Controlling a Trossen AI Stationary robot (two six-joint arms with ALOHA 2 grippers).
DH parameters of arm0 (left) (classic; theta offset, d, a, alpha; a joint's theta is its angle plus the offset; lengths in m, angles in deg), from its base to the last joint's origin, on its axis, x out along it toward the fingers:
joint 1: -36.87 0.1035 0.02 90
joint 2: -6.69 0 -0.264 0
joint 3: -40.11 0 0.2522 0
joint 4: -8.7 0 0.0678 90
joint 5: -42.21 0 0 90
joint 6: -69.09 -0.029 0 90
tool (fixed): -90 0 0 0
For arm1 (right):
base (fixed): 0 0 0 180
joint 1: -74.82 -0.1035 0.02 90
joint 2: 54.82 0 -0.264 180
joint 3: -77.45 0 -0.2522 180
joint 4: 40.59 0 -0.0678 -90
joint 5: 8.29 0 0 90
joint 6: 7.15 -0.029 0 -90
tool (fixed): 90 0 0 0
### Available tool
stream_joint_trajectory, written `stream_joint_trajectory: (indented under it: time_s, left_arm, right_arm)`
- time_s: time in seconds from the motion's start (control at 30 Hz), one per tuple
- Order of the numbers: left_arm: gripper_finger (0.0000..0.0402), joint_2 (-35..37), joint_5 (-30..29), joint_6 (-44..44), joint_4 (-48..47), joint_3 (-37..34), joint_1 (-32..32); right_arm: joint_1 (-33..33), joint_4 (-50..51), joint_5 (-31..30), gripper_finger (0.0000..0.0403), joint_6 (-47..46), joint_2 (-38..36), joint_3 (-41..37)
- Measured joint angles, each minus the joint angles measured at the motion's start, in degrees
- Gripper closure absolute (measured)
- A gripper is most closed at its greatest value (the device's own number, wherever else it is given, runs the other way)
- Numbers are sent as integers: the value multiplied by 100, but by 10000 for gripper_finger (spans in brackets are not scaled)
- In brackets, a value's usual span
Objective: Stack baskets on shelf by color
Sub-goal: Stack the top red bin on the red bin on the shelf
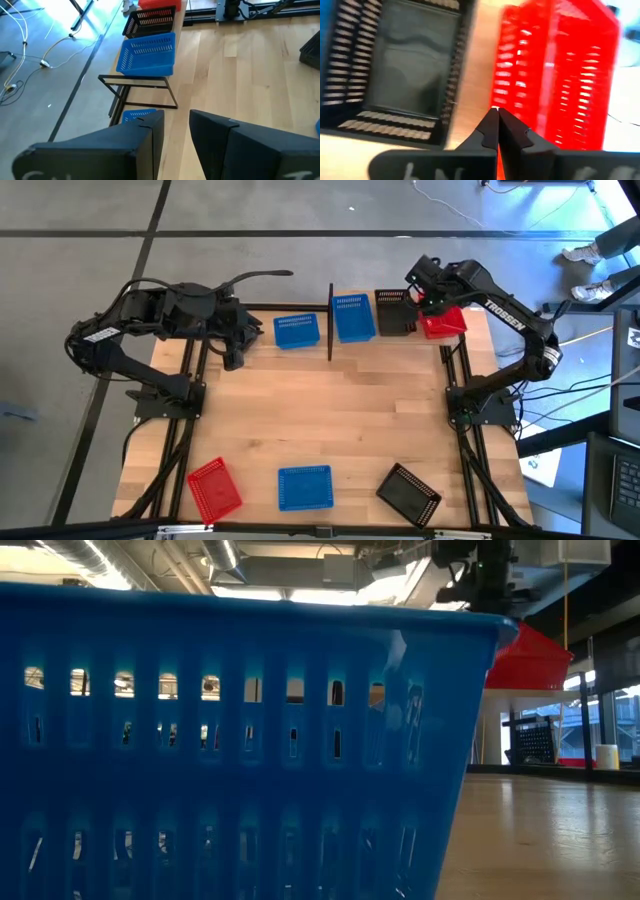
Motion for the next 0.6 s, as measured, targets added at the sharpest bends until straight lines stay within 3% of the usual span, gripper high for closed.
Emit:
stream_joint_trajectory:
  time_s: [0.13,0.33,0.6]
  left_arm:
    - [317,1,0,0,1,0,0]
    - [317,1,85,0,0,0,0]
    - [317,0,85,0,-1,0,0]
  right_arm:
    - [-103,-212,84,403,127,0,239]
    - [-212,-178,-462,403,51,-24,623]
    - [-80,-3,-521,403,-69,-24,372]
